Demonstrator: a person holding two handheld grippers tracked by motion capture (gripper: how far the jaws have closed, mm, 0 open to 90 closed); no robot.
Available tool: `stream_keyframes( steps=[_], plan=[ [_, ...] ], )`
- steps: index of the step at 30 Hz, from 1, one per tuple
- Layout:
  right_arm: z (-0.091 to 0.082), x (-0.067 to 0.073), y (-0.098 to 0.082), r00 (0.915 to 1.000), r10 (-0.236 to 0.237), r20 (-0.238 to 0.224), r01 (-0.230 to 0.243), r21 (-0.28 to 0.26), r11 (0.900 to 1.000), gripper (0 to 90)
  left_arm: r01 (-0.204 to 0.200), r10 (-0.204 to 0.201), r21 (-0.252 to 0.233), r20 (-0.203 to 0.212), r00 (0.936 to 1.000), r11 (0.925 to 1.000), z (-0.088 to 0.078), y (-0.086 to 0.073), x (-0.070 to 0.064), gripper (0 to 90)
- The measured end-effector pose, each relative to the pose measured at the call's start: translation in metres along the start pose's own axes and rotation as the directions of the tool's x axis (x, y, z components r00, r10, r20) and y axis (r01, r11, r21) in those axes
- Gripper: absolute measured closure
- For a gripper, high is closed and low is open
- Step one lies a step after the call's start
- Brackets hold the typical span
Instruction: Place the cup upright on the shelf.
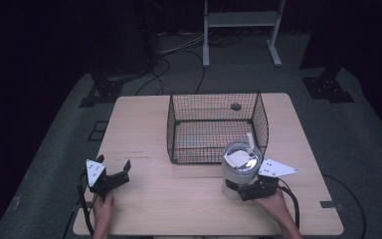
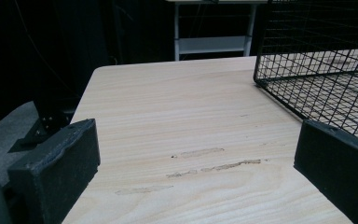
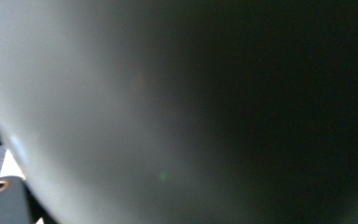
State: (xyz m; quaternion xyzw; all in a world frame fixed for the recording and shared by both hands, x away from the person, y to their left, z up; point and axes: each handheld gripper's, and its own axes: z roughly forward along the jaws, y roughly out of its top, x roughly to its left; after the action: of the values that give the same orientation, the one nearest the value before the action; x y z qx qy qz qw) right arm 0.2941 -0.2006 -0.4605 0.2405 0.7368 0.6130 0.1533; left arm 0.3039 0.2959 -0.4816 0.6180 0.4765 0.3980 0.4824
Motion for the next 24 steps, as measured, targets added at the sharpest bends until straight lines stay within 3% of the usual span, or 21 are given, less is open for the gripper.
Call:
stream_keyframes(
  steps=[8,15,20,24],
  plan=[
    [0.000,0.000,0.000,0.9996,-0.026,0.013,0.026,-0.007,1.000,7.3,0.000,0.000,-0.001,0.001,1.0000,1.0000,0.000,0.000,0.000,0.0],
    [0.001,0.000,0.001,0.9997,-0.022,0.012,0.023,-0.007,1.000,7.5,0.002,-0.002,-0.002,0.001,1.0000,1.0000,0.000,0.000,0.000,0.0],
    [0.003,-0.001,0.005,0.9999,0.001,-0.017,-0.001,-0.015,1.000,7.6,0.000,0.000,-0.002,0.001,1.0000,1.0000,0.000,0.000,0.000,0.0],
    [0.004,-0.001,0.019,0.9990,0.001,-0.045,-0.002,-0.029,1.000,7.6,-0.001,0.001,-0.003,0.002,1.0000,1.0000,0.000,0.000,0.000,0.0]
  ],
)
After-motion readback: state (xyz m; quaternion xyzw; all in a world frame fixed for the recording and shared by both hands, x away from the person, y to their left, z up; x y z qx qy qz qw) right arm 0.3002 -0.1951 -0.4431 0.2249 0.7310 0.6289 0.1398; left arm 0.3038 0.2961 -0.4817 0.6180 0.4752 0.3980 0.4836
